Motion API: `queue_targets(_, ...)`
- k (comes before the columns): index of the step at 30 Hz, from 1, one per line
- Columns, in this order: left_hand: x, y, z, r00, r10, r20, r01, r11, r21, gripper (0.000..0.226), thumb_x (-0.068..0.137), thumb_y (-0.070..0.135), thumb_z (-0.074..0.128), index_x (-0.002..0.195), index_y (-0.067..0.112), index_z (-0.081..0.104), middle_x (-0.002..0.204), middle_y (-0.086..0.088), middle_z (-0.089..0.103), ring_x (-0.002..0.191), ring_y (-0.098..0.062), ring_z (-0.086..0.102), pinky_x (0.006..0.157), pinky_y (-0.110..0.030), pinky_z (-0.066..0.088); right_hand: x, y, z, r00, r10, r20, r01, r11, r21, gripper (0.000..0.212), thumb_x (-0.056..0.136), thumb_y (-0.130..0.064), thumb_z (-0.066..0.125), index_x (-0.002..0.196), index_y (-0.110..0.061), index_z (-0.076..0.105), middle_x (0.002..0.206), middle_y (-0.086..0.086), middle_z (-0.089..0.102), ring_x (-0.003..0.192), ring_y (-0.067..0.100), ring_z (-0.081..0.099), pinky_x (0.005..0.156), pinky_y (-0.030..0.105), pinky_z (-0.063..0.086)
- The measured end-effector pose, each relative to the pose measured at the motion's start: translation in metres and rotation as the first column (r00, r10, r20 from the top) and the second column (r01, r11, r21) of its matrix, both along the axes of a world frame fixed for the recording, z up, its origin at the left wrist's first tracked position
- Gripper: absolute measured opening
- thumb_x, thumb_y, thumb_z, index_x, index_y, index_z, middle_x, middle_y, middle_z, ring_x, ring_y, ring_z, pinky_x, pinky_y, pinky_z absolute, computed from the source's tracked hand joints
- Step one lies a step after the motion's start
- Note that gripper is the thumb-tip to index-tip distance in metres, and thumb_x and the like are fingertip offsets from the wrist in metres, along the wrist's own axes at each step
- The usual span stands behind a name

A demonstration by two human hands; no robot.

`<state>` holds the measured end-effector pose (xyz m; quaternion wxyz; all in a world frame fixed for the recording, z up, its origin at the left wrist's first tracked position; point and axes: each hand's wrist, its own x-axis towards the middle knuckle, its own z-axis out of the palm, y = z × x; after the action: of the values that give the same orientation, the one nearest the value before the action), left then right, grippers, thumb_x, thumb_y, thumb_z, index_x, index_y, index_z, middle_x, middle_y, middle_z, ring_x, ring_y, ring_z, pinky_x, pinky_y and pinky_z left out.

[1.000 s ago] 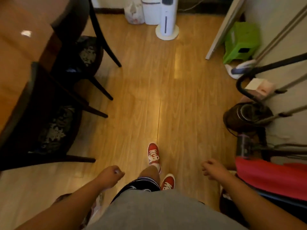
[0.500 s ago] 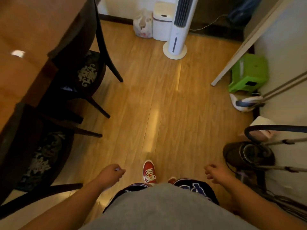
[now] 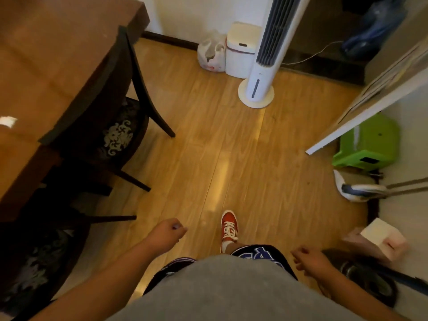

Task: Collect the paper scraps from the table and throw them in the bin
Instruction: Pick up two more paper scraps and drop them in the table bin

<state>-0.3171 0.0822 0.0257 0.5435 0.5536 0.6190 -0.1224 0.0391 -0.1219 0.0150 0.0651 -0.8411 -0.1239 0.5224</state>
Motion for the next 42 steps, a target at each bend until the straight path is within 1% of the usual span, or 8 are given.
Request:
queue_targets(7,-0.022,0.046,0.008,0.969,0.239,-0.062,-0.239,0.971,0.013,0.023,0.091,0.033,0.058,0.089,0.011,0.065,0.089,-0.011,0.070,0.081,-0.021,0.065,0.073,-0.035,0.052,0.046,0.182,0.000,0.943,0.332,0.004,-0.331,0.939,0.090,0.020,0.091,-0.028,0.059,0.086,-0.008,0.062,0.079,0.010,0.065,0.064,0.020,0.061,0.054,0.029,0.043)
queue_targets(11,-0.049,0.057,0.007,0.913,0.393,-0.107,-0.399,0.916,-0.047,0.024,0.092,0.027,0.060,0.080,0.006,0.061,0.082,-0.017,0.066,0.071,-0.023,0.060,0.066,-0.030,0.045,0.038,0.289,-0.003,0.879,0.476,0.022,-0.475,0.869,0.138,0.017,0.089,-0.030,0.062,0.083,-0.014,0.063,0.083,0.007,0.069,0.066,0.018,0.064,0.054,0.028,0.045)
queue_targets(20,-0.083,0.164,0.037,0.826,0.561,0.050,-0.560,0.828,-0.030,0.018,0.094,0.024,0.056,0.092,0.008,0.064,0.089,-0.005,0.068,0.075,-0.013,0.064,0.056,-0.013,0.044,-0.086,0.482,0.039,0.727,0.686,-0.015,-0.637,0.682,0.359,0.015,0.086,-0.040,0.060,0.082,-0.027,0.065,0.083,0.001,0.071,0.075,0.016,0.067,0.064,0.033,0.050)
queue_targets(27,-0.117,0.275,0.133,0.761,0.556,0.336,-0.604,0.795,0.054,0.010,0.089,0.044,0.059,0.088,0.039,0.067,0.092,0.006,0.073,0.081,-0.007,0.069,0.070,-0.023,0.054,-0.213,0.583,0.144,0.510,0.859,0.044,-0.694,0.381,0.611,0.007,0.089,-0.034,0.062,0.093,-0.031,0.066,0.089,-0.005,0.068,0.085,0.010,0.065,0.077,0.031,0.054)
queue_targets(31,-0.143,0.322,0.165,0.660,0.616,0.429,-0.704,0.707,0.068,0.010,0.091,0.037,0.059,0.092,0.035,0.068,0.097,0.001,0.073,0.087,-0.013,0.069,0.075,-0.028,0.057,-0.264,0.635,0.180,0.360,0.924,0.133,-0.746,0.200,0.635,0.010,0.089,-0.042,0.058,0.098,-0.039,0.063,0.093,-0.012,0.066,0.087,-0.001,0.061,0.073,0.018,0.051)
queue_targets(34,-0.168,0.346,0.162,0.610,0.679,0.408,-0.776,0.616,0.136,0.010,0.091,0.037,0.059,0.095,0.033,0.067,0.099,-0.001,0.071,0.091,-0.017,0.068,0.082,-0.038,0.057,-0.302,0.674,0.188,0.257,0.956,0.142,-0.771,0.114,0.627,0.013,0.090,-0.045,0.057,0.102,-0.042,0.061,0.096,-0.017,0.065,0.089,-0.004,0.060,0.075,0.018,0.052)
queue_targets(39,-0.226,0.374,0.134,0.521,0.806,0.282,-0.851,0.463,0.248,0.005,0.088,0.045,0.059,0.092,0.047,0.062,0.098,0.010,0.068,0.088,-0.003,0.064,0.072,-0.021,0.050,-0.382,0.736,0.181,0.033,0.997,-0.069,-0.823,0.066,0.563,0.013,0.091,-0.044,0.057,0.104,-0.042,0.057,0.103,-0.015,0.062,0.094,0.003,0.061,0.079,0.021,0.050)
queue_targets(42,-0.267,0.384,0.113,0.411,0.895,0.173,-0.877,0.337,0.342,0.007,0.086,0.046,0.061,0.092,0.047,0.057,0.098,0.014,0.065,0.089,0.000,0.061,0.072,-0.018,0.049,-0.438,0.756,0.160,-0.137,0.990,0.046,-0.824,-0.139,0.549,0.017,0.088,-0.044,0.060,0.105,-0.044,0.055,0.100,-0.016,0.062,0.091,0.001,0.060,0.079,0.021,0.052)
